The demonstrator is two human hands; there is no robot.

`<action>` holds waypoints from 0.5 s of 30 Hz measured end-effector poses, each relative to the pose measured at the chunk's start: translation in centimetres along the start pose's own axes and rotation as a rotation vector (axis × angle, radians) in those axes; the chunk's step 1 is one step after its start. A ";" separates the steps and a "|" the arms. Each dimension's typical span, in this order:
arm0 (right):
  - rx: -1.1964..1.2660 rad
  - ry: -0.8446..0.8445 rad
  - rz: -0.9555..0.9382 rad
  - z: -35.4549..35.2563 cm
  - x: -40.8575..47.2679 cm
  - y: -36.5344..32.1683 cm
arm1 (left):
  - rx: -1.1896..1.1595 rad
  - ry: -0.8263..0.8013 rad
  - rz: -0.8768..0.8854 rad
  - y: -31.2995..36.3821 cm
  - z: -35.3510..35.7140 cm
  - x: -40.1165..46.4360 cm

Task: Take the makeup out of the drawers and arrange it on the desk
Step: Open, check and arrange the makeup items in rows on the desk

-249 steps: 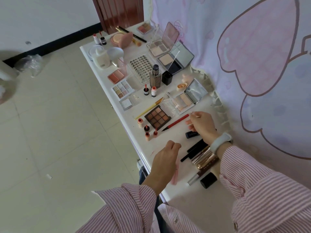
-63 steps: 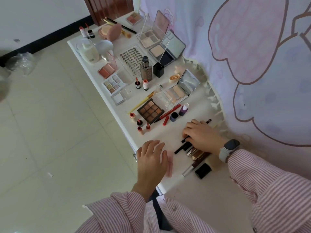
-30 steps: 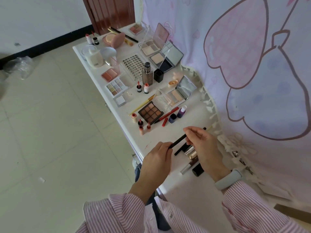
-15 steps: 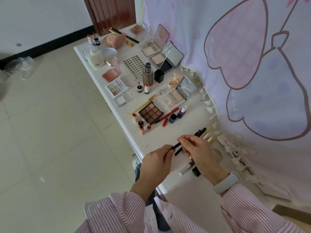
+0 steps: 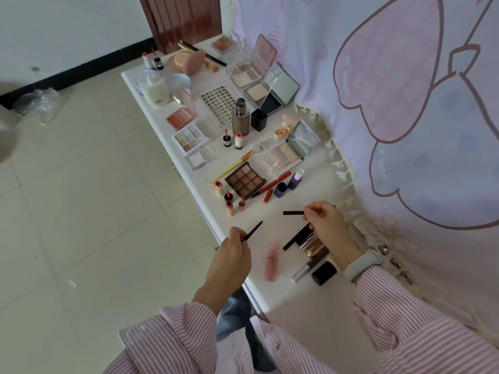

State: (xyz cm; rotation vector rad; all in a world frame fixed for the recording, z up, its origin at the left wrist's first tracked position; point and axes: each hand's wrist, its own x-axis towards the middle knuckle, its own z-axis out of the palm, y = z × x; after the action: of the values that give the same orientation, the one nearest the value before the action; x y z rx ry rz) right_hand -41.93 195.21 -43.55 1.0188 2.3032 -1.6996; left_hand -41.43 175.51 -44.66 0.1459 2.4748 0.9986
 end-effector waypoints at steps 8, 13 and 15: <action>-0.352 -0.144 -0.172 2.9 2.6 -0.6 | 0.121 0.179 0.195 -0.1 1.4 1.3; -0.404 -0.033 -0.271 1.1 2.3 -0.2 | 0.211 0.268 0.285 0.1 2.7 2.8; -0.480 -0.026 -0.320 -0.2 2.0 0.1 | 0.231 0.297 0.325 0.5 3.0 3.5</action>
State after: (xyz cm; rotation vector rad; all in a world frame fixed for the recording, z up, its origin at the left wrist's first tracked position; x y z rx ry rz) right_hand -43.38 196.28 -44.49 0.5556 2.7711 -1.1225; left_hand -43.16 178.69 -47.53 0.5237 2.9013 0.9084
